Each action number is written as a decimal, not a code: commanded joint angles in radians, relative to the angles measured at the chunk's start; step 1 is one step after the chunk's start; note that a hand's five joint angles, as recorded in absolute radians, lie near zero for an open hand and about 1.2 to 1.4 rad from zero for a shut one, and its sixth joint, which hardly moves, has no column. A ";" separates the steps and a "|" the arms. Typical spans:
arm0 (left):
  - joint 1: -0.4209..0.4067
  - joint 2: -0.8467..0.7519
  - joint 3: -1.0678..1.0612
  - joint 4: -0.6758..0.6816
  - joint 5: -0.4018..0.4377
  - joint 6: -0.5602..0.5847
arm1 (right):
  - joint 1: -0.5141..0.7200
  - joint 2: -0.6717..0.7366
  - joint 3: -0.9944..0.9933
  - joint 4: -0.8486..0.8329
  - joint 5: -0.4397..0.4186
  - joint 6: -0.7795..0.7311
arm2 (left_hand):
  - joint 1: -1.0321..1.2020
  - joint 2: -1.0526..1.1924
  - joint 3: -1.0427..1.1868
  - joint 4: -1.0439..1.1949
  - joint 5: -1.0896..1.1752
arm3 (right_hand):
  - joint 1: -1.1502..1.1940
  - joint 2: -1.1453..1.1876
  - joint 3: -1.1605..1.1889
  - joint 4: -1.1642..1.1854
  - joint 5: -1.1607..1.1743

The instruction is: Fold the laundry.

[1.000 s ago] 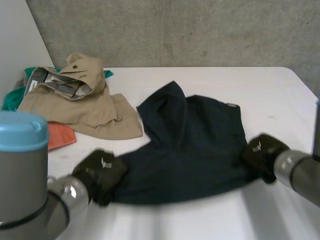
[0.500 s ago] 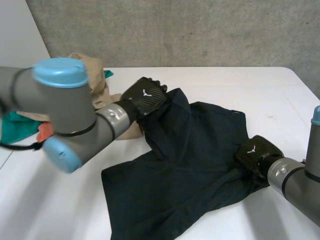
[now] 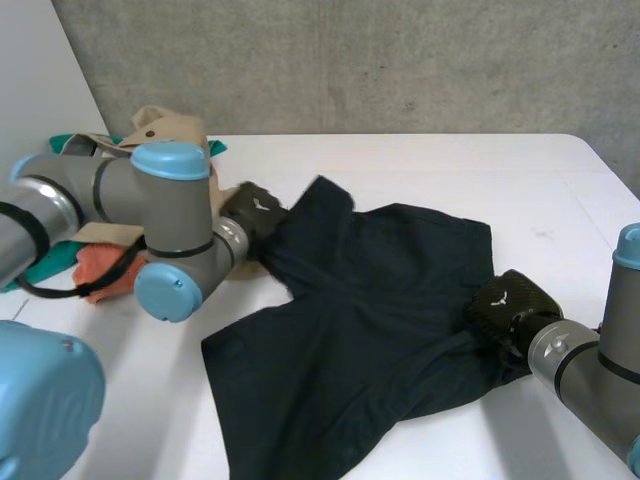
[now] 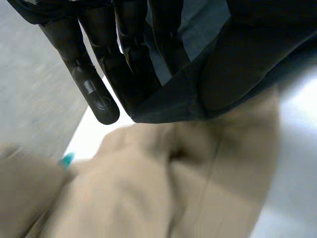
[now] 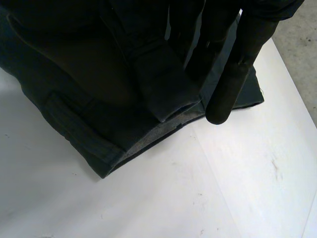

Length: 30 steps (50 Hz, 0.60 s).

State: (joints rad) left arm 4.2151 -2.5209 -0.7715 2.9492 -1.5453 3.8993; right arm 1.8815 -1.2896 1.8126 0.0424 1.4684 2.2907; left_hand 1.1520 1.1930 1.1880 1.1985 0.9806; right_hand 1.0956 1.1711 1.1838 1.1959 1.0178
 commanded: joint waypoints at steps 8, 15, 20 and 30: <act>-0.041 0.120 -0.183 0.001 -0.295 0.052 | 0.060 0.001 0.019 -0.003 0.020 0.012 | 0.166 0.125 0.130 0.120 0.163 | 0.301 0.225 0.212 0.200 0.204; -0.032 0.226 -0.222 -0.012 -0.299 -0.043 | 0.062 -0.010 0.017 -0.024 0.032 0.053 | -0.850 -0.891 -0.886 -0.896 -0.853 | 0.301 0.225 0.212 0.200 0.204; -0.032 0.385 -0.362 -0.073 -0.286 -0.177 | 0.057 -0.011 0.013 -0.030 0.023 0.088 | -0.892 -0.933 -0.928 -0.938 -0.895 | 0.301 0.225 0.212 0.200 0.204; -0.058 0.715 -0.774 -0.145 -0.105 -0.425 | 0.025 -0.002 -0.036 -0.039 -0.020 0.294 | -0.666 -0.707 -0.702 -0.712 -0.669 | 0.301 0.225 0.212 0.200 0.204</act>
State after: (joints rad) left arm 4.1774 -1.9792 -1.3170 2.8373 -1.7649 3.6003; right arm 1.9272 -1.2973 1.8041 0.0042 1.4732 2.4612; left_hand 0.3134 0.3182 0.3201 0.3220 0.1483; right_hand 1.1095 1.1711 1.1838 1.1959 1.0179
